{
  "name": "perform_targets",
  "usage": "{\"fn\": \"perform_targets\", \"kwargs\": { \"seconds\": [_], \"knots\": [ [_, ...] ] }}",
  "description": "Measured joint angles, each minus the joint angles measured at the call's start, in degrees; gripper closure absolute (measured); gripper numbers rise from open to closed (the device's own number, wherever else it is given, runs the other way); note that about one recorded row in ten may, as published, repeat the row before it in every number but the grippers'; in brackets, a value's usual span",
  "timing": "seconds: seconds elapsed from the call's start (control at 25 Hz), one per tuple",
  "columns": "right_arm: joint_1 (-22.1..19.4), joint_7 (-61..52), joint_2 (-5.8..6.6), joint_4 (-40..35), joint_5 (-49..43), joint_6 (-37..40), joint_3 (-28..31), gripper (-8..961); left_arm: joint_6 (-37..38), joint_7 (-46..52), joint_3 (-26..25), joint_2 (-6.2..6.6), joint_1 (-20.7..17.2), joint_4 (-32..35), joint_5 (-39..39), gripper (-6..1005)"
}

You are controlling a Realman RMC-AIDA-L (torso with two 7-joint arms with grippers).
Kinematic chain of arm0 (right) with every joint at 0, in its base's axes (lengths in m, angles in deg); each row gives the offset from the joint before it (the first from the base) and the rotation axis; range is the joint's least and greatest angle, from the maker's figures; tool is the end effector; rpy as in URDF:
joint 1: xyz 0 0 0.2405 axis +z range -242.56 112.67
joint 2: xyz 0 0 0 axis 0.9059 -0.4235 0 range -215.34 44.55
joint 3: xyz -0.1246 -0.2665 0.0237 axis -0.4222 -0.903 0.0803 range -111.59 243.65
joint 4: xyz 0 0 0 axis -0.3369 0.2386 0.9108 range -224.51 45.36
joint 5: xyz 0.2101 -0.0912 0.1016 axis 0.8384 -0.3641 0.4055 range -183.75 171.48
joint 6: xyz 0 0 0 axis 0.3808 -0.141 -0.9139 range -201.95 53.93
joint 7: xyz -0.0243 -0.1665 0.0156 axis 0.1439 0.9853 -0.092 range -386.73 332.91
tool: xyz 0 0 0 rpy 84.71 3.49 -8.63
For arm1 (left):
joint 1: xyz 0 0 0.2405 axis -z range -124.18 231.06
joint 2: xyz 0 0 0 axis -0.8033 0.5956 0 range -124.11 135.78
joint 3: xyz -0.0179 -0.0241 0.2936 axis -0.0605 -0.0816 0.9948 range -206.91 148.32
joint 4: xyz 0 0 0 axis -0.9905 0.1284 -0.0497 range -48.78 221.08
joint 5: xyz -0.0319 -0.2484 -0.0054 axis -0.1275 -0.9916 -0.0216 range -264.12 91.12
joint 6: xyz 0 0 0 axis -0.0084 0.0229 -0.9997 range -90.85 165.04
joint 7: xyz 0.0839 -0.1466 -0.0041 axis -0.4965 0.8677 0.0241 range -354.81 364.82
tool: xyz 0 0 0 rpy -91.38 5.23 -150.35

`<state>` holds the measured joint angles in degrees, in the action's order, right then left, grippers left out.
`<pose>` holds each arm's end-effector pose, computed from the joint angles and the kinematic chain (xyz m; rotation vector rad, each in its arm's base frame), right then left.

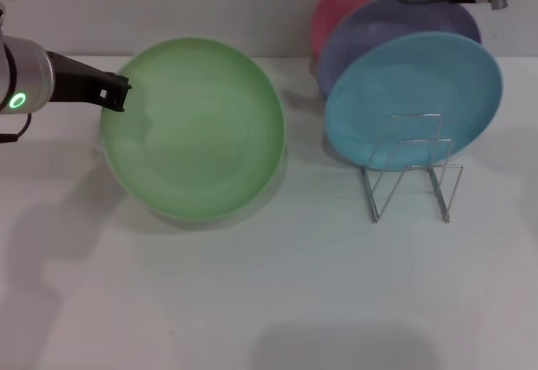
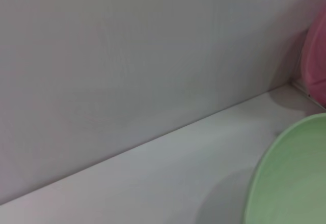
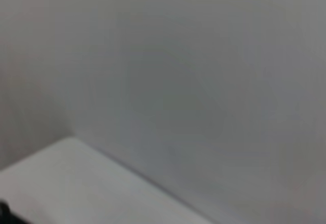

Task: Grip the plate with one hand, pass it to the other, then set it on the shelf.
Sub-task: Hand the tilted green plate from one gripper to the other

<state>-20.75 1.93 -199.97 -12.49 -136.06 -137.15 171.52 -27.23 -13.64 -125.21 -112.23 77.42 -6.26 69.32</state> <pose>0.0709 0.5112 0.0190 -2.4235 0.7232 0.3473 -0.1911 0.4505 0.0179 -2.1450 -0.8060 0.0623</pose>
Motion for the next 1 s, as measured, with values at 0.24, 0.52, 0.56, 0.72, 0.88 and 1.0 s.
{"fn": "perform_targets", "kwargs": {
  "seconds": [0.24, 0.52, 0.56, 0.72, 0.88, 1.0],
  "knots": [
    [3.38, -1.67, 0.06, -3.72, -2.66, -3.48, 0.19, 140, 0.37, -0.8, -0.54, -0.12, 0.13, -0.04, -0.37, 965],
    [9.31, 0.03, -0.23, -13.11, -2.84, -4.72, -0.28, 139, 0.79, -0.8, -0.53, -0.11, 0.07, -1.23, -0.96, 963],
    [9.89, 0.19, -0.25, -13.92, -3.0, -4.63, -0.12, 139, 0.84, -0.8, -0.52, -0.11, -0.03, -1.6, -1.01, 962],
    [10.84, 0.7, -0.47, -15.34, -3.15, -2.82, 0.04, 139, 1.08, -0.79, -0.5, -0.13, -0.31, -2.3, -1.12, 959],
    [11.55, 1.06, -0.62, -16.94, -3.2, -0.97, -0.26, 139, 1.32, -0.78, -0.47, -0.14, -0.38, -2.32, -1.49, 957],
    [12.37, 1.64, -0.92, -18.44, -3.2, 0.06, -0.35, 139, 1.38, -0.78, -0.36, -0.14, -0.42, -2.36, -1.65, 955]
  ]
}}
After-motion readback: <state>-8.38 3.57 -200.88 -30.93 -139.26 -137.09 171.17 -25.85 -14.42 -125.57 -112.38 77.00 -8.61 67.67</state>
